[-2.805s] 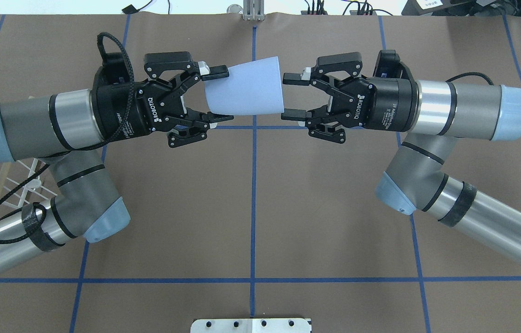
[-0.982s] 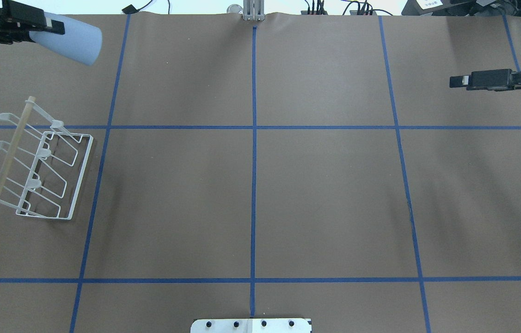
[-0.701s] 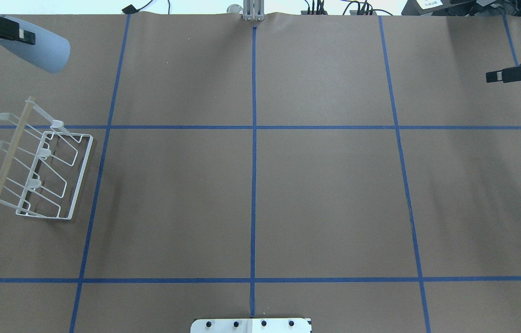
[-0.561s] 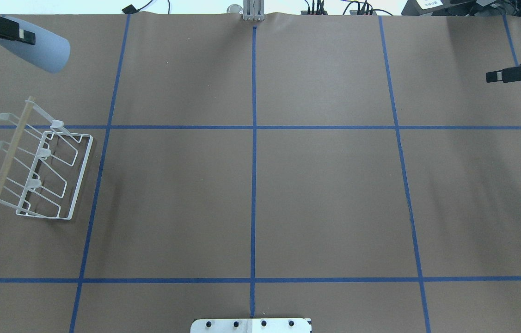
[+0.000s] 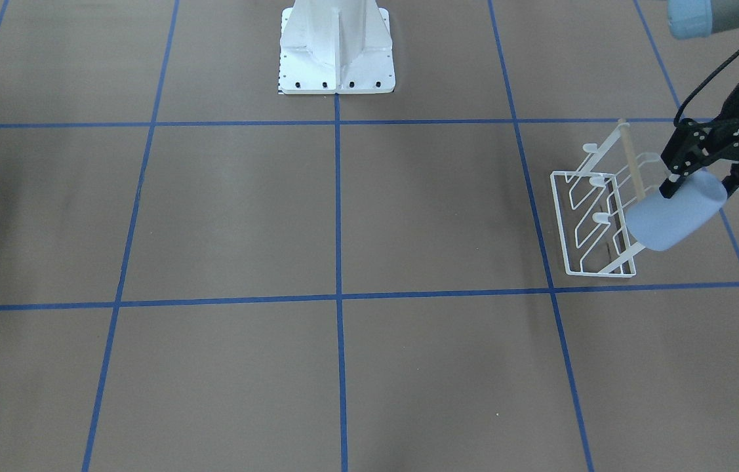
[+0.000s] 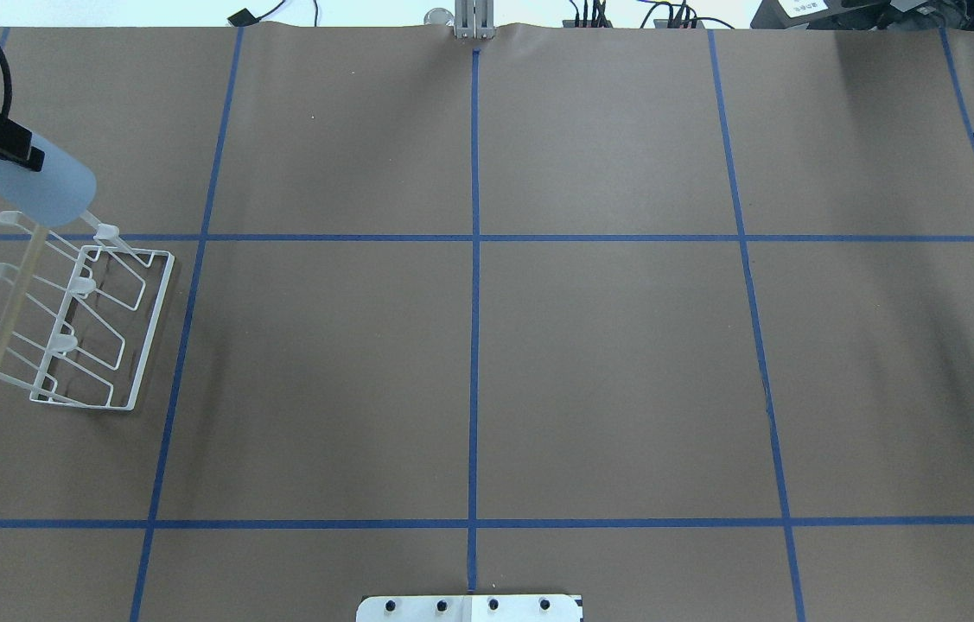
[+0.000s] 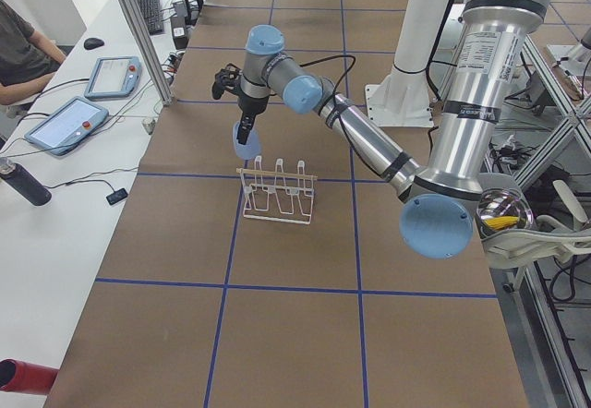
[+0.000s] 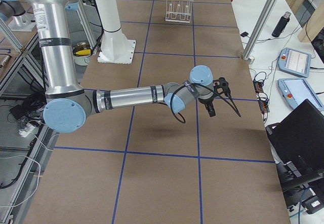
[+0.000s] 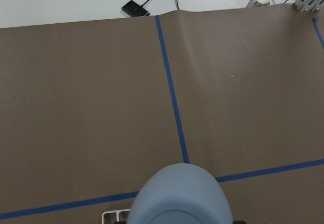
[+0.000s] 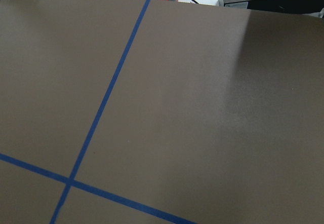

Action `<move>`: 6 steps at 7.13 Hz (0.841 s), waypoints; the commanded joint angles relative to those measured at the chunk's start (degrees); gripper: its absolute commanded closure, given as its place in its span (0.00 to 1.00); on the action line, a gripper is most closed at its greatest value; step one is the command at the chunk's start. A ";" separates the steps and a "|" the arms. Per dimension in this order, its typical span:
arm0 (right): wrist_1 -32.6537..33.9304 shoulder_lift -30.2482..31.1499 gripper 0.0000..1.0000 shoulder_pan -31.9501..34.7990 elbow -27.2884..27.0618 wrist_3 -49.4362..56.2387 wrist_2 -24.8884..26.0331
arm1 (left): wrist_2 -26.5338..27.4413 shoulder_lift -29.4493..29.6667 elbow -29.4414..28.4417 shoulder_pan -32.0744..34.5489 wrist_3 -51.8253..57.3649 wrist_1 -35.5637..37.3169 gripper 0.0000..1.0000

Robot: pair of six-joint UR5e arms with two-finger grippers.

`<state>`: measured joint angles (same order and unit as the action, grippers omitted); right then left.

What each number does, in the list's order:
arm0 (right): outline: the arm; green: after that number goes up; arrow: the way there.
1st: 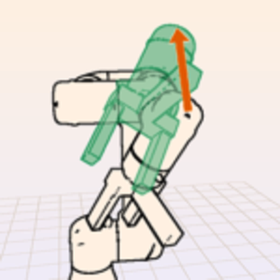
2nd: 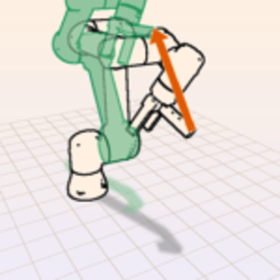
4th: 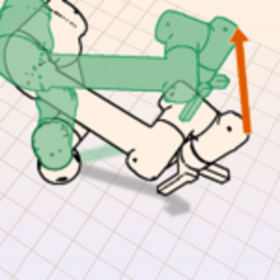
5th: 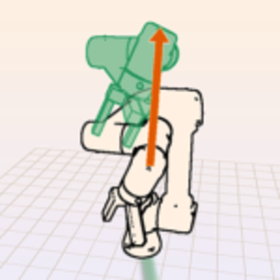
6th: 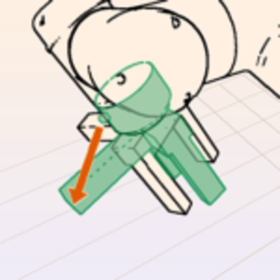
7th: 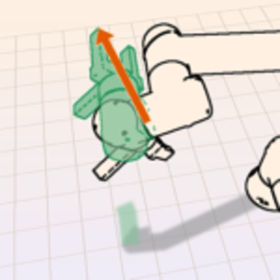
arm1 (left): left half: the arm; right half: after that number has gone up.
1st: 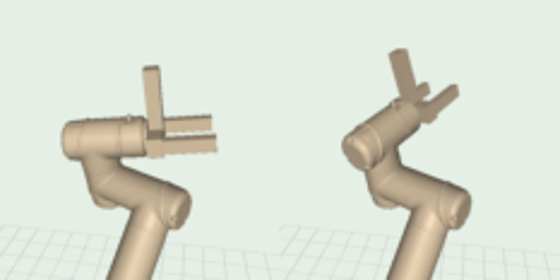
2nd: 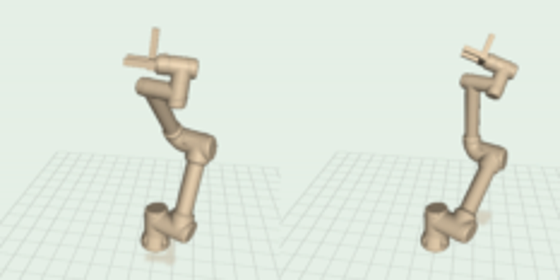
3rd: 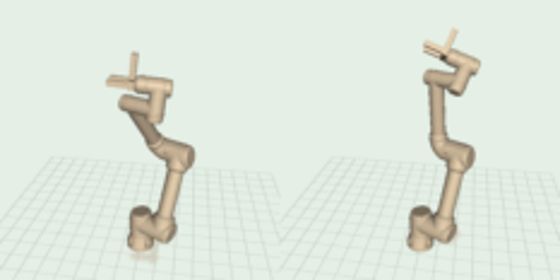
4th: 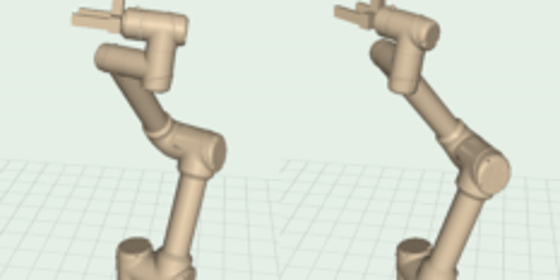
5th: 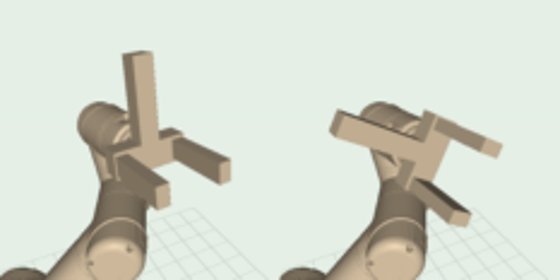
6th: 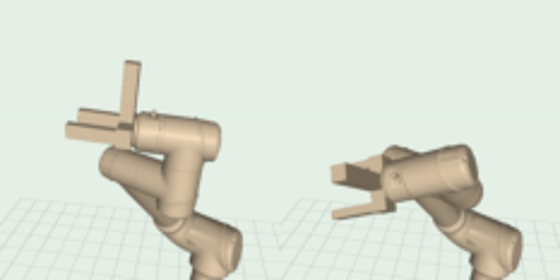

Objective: Hang cup on cup holder
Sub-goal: 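Move the cup above the rack pegs with the left gripper while the right arm retracts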

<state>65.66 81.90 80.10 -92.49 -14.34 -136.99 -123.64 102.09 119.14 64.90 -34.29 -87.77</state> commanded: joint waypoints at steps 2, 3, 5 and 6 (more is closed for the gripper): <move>13.44 -2.01 0.00 1.03 -2.96 9.77 0.32 | 0.24 0.83 -1.36 -2.77 0.10 1.03 1.00; 13.27 -1.57 0.00 1.03 -3.04 9.77 0.41 | 1.55 1.70 -2.06 -2.85 0.11 0.94 1.00; 13.27 -1.74 0.00 1.03 -2.96 9.68 0.50 | 4.19 1.98 -4.00 -5.66 0.11 0.41 1.00; 13.27 -1.66 0.00 1.03 -2.96 9.68 0.50 | 4.11 1.89 -4.18 -5.75 0.37 0.41 1.00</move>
<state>78.90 80.23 81.12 -95.45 -4.64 -136.51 -120.01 103.94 115.51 59.83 -34.13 -87.27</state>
